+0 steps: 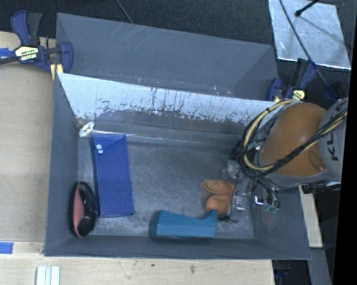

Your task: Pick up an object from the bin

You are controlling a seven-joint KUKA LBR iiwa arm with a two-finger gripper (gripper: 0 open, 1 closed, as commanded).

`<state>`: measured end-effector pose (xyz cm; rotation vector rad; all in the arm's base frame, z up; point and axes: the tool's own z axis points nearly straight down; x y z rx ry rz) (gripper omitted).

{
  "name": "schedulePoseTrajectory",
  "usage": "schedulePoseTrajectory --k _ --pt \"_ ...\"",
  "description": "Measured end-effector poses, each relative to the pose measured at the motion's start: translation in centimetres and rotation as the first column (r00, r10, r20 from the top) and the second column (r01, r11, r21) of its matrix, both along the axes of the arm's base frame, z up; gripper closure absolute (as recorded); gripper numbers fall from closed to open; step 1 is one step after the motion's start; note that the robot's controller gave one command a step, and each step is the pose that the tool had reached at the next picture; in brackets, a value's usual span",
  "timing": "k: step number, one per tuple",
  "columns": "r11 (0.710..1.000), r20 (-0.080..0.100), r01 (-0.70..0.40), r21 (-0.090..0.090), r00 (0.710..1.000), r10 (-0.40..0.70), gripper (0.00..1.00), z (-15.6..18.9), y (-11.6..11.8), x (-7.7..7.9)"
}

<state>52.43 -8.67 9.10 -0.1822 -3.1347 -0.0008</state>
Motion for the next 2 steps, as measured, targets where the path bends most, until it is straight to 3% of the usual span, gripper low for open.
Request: schedulePoseTrajectory --k 1,2 --pt "1.0 0.003 0.031 0.0 1.0 -0.031 0.0 1.0 0.9 -0.1" --pt "1.0 0.004 0.013 -0.001 1.0 -0.013 0.0 -1.5 0.1 -0.2"
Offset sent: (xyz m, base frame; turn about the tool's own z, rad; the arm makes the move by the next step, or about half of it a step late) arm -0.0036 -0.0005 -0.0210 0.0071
